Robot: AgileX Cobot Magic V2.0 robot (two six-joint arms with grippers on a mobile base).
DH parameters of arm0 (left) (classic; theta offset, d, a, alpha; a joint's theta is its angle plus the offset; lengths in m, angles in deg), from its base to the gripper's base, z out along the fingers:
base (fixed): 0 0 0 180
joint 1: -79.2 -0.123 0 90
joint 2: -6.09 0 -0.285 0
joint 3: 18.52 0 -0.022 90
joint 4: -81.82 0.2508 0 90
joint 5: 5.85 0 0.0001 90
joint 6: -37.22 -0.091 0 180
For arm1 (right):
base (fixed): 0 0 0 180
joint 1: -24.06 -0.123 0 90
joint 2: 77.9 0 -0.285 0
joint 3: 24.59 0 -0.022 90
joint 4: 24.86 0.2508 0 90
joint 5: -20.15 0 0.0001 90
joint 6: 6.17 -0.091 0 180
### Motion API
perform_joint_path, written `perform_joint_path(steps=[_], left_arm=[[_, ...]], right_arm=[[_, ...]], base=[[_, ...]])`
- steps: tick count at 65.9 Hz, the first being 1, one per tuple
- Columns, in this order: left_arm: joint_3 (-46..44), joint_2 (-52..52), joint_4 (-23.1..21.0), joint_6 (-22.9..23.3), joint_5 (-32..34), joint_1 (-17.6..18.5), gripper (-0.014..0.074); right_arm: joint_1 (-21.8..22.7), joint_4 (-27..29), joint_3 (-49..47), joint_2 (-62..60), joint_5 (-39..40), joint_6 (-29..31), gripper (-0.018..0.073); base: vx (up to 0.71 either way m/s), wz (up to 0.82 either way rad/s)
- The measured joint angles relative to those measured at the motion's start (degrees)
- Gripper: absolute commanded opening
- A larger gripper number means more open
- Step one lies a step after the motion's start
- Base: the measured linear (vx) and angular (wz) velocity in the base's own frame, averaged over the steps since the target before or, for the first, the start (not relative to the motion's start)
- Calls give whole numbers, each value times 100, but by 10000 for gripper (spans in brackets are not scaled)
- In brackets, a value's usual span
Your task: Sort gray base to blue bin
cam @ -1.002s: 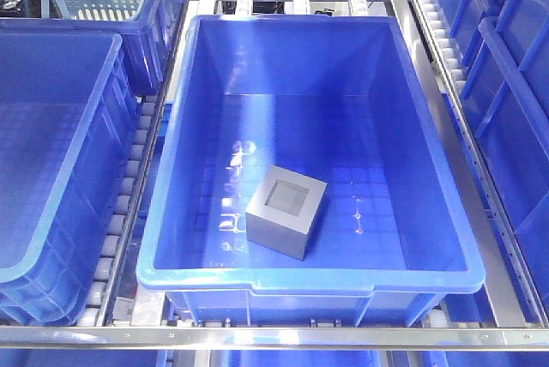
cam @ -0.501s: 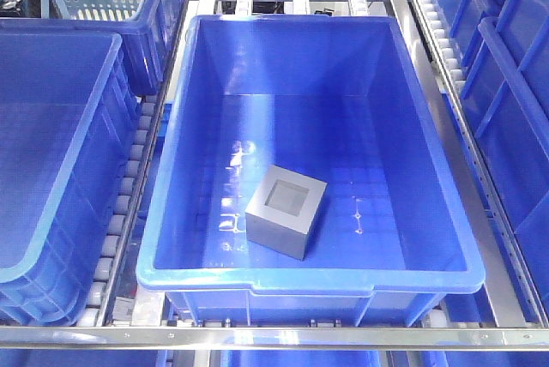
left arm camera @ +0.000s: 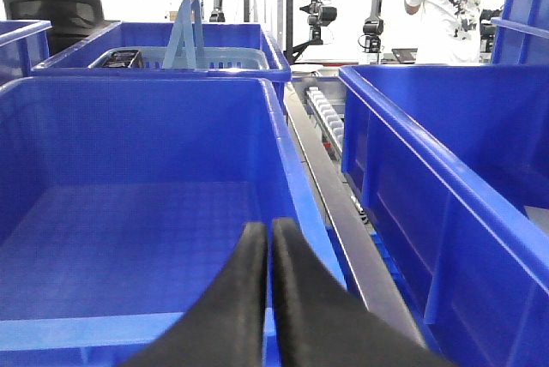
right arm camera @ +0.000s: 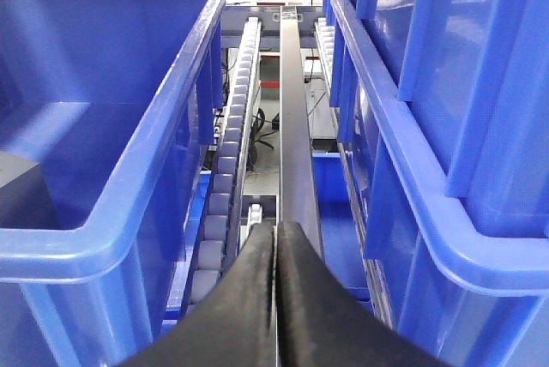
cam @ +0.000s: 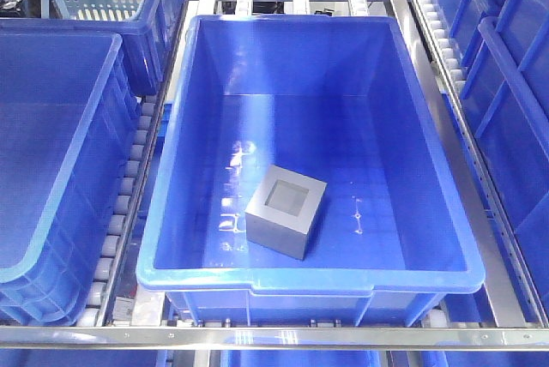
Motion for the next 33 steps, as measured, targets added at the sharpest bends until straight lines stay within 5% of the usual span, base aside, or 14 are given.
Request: perform_joint_path(steps=[33], left_arm=[[0,0,0,24,-65,0,-6]], right_arm=[[0,0,0,0,0,0,-9]], base=[[0,0]])
